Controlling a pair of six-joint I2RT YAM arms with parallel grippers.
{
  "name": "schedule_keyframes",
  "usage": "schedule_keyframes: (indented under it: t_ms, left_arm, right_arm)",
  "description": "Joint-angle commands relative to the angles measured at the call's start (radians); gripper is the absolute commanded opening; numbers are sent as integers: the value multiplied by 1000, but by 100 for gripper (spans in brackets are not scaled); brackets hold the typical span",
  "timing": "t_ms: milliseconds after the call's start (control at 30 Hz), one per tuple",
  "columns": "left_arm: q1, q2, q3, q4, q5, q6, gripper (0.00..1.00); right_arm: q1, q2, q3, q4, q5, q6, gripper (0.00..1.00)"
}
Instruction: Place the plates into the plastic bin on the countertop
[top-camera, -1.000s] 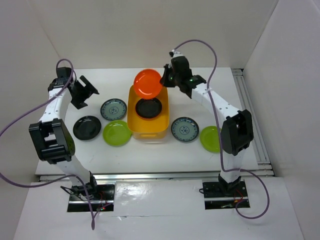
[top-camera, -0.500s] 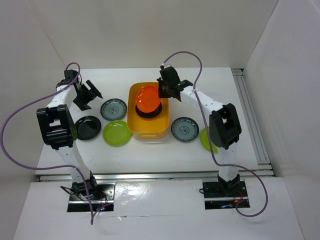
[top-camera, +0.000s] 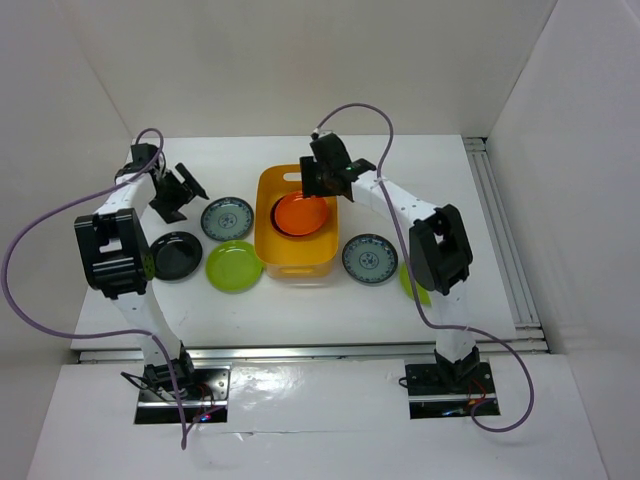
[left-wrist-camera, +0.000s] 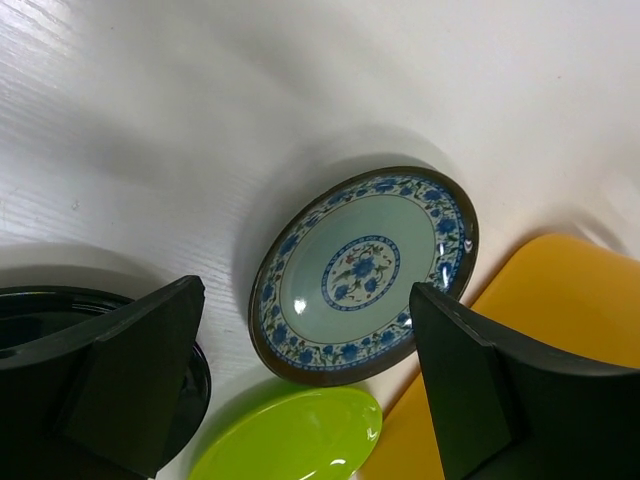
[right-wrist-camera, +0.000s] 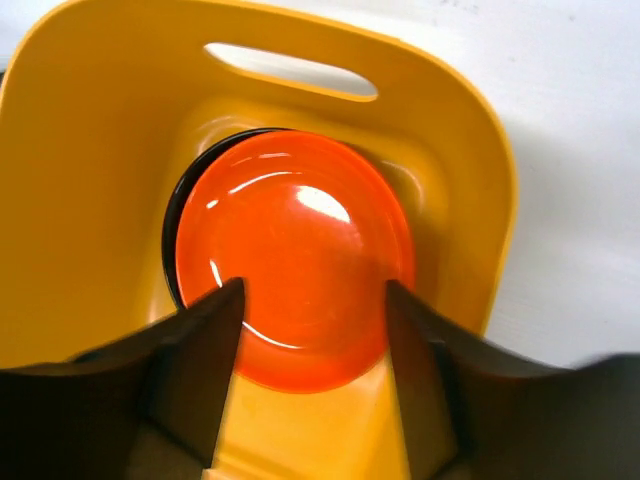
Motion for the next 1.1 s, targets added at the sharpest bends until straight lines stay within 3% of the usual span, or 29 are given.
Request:
schedule_keyframes:
  t_ms: [0, 67, 100, 200, 400, 467, 567, 600, 800, 833, 933, 1000, 1067]
  left_arm:
    - [-4, 11, -17, 36, 9, 39, 97]
    - [-4, 11, -30, 46, 0, 39, 92]
    - [-4, 11, -40, 46, 0, 39, 91]
    - [-13, 29, -40, 46, 0, 49, 87]
    - [-31, 29, -60, 55, -51, 58, 83]
    - [-41, 38, -71, 66, -60, 58, 72]
    - [-41, 38, -86, 89, -46, 58, 68]
    - [-50, 38, -106, 89, -46, 58, 61]
    - [-50, 38, -177, 144, -46, 67, 61]
    - [-59, 38, -177, 144, -46, 67, 53]
    - [-59, 38, -177, 144, -69, 67, 53]
    - [-59, 38, -177, 144, -83, 67, 34]
    - [-59, 38, -177, 144, -83, 67, 33]
  right_arm:
    - [27, -18, 68, 7, -14, -15, 68]
    - [50, -18, 97, -14, -2, -27, 77]
    - [50, -18, 109, -14, -2, -27, 77]
    - [74, -43, 150, -39, -2, -27, 100]
    - [113, -99, 244, -51, -20, -27, 100]
    - [113, -125, 256, -51, -30, -27, 100]
    - [113, -164, 256, -60, -30, -27, 100]
    - [113, -173, 247, -60, -30, -36, 100]
    - [104, -216, 227, -60, -39, -36, 100]
    - [95, -227, 218, -60, -39, -36, 100]
    - [85, -245, 207, -60, -51, -26, 100]
    - [85, -245, 198, -51, -51, -26, 100]
    - [76, -256, 189, -51, -51, -26, 100]
